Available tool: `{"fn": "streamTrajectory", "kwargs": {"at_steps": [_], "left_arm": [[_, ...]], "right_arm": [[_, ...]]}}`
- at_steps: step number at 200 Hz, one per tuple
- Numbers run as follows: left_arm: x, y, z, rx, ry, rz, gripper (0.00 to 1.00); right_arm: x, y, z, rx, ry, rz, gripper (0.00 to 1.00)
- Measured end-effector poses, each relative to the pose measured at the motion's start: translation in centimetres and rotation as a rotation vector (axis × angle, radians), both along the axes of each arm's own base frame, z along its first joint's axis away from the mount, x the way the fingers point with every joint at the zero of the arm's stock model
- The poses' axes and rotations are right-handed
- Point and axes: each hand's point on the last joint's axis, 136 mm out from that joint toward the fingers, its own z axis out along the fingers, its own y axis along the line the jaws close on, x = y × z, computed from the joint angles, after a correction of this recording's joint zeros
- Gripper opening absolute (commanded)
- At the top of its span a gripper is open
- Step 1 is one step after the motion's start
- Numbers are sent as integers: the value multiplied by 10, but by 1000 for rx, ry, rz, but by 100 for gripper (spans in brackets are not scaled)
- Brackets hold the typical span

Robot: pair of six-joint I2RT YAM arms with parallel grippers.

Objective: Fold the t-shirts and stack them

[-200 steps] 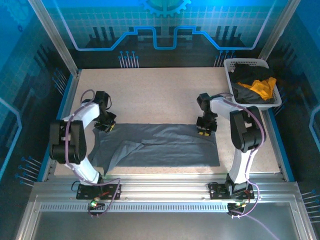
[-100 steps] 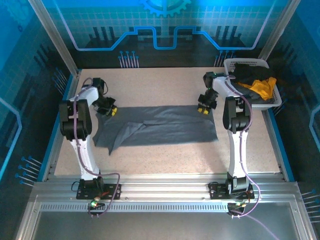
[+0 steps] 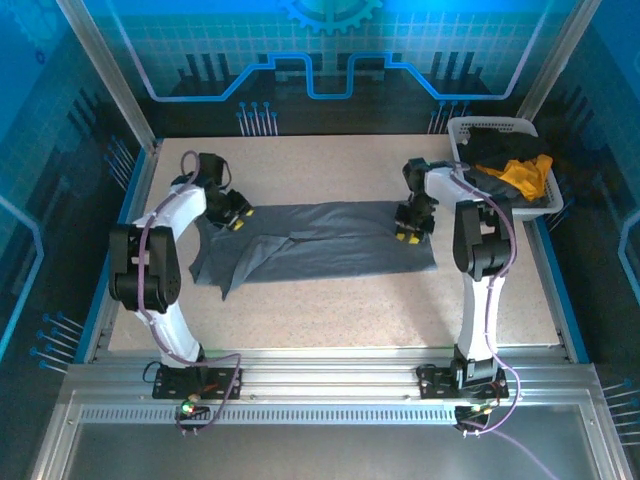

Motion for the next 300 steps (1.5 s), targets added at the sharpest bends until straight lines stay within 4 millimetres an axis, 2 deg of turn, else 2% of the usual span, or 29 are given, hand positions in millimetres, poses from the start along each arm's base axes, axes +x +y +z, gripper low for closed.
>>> {"fn": "streamTrajectory", "kwargs": {"at_steps": [28,49,98,139,166,192,223,261,300], "left_arm": [[-12,-11,-19,-11,29,-52,44],[-11,-14,-24,5,19,-95,44],[-10,-24,-30,31,-22,-195,45],[-40,-33,-57,5,48,-225,44],[-48,-47,-44,-19,14,-241,44],[-65,-76,-28,-51,-17,-295,43],[-94,-100,-31,-70,16,-347,43],[-119,-110,-43,-93,91,-372,42],[-128,-109,-28,-102,90,-380,41]], "right_arm": [[-15,-9,0,-15,3,1,27],[-21,-18,1,-33,0,5,27],[-17,-20,2,-31,-27,16,30],[-9,-19,7,-27,-51,20,30],[-9,-19,7,-27,-50,21,30],[-9,-19,7,-27,-51,21,30],[-9,-19,7,-27,-50,21,30],[-9,-19,7,-27,-50,21,30],[-9,-20,7,-35,-52,22,30]]}}
